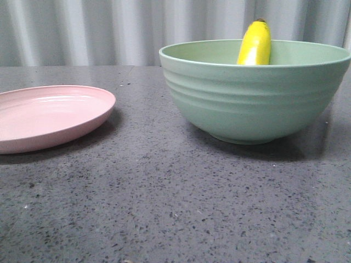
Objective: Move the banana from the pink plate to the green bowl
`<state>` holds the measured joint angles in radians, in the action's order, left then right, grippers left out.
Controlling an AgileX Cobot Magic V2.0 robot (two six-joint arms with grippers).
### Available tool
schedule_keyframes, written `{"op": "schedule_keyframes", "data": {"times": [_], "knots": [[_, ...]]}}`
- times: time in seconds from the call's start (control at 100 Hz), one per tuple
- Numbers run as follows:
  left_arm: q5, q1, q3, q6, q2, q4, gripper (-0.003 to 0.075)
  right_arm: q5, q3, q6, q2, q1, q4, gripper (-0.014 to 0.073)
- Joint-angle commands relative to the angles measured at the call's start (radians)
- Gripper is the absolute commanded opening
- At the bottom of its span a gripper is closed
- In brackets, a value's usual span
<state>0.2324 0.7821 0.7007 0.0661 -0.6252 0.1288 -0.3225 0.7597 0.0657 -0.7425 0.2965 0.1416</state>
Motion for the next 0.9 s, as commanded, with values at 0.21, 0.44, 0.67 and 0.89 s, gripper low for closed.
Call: {"op": "schedule_keyframes", "data": {"times": [0.21,0.44,0.67,0.89], "knots": [[-0.109,-0.001,-0.139,0.002,0.209,0.011,-0.0020,0.178,-0.241,0.012,0.312,-0.006,-0.051,-0.0070],[-0.114,-0.001,-0.205,0.002,0.327,0.011,-0.0020,0.180,-0.384,0.012,0.484,-0.006,-0.052,-0.0070],[-0.111,-0.001,-0.207,0.002,0.332,0.011,-0.0020,0.166,-0.404,0.012,0.525,-0.006,-0.052,-0.0070],[-0.111,-0.001,-0.207,0.002,0.332,0.011,-0.0020,0.166,-0.404,0.012,0.525,-0.006,-0.052,-0.0070]]}}
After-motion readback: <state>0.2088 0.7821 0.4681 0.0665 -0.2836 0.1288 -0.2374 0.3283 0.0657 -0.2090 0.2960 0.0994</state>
